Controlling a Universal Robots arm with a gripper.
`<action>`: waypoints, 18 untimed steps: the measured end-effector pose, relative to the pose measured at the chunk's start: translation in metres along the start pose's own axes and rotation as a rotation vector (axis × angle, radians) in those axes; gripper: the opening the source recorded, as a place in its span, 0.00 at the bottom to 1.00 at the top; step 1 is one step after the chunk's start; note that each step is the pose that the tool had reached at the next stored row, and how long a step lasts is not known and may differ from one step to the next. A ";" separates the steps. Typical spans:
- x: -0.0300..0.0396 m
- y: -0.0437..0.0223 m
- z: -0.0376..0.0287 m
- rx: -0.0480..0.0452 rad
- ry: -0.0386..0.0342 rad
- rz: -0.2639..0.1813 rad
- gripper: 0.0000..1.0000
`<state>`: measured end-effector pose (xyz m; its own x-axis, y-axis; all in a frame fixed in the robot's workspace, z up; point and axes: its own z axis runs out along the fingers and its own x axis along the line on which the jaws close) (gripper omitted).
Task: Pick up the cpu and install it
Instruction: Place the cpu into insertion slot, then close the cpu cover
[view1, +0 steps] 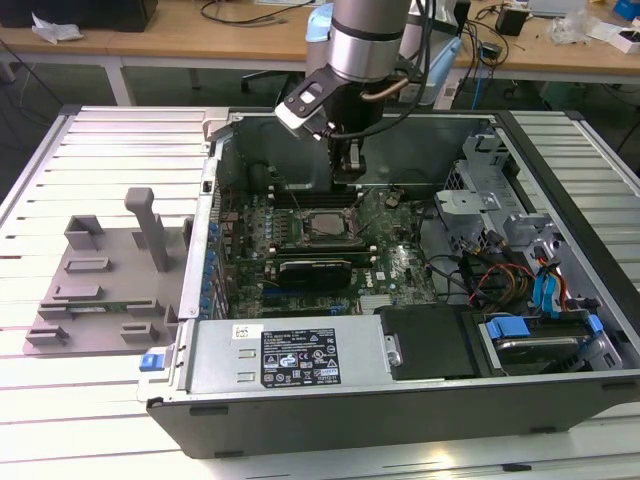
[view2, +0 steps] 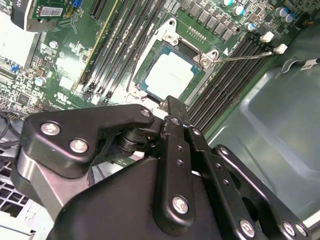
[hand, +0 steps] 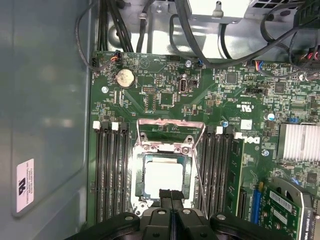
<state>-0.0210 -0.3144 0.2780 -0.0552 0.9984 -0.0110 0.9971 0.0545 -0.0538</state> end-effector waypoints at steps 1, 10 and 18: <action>0.0000 -0.0001 -0.0010 0.0000 0.0001 0.000 0.11; -0.0001 -0.0007 -0.0128 0.0000 0.0001 0.000 0.11; -0.0001 -0.0007 -0.0131 0.0000 0.0000 0.000 0.11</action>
<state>-0.0210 -0.3144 0.2911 -0.0552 0.9984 -0.0110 0.9971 0.0545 -0.0539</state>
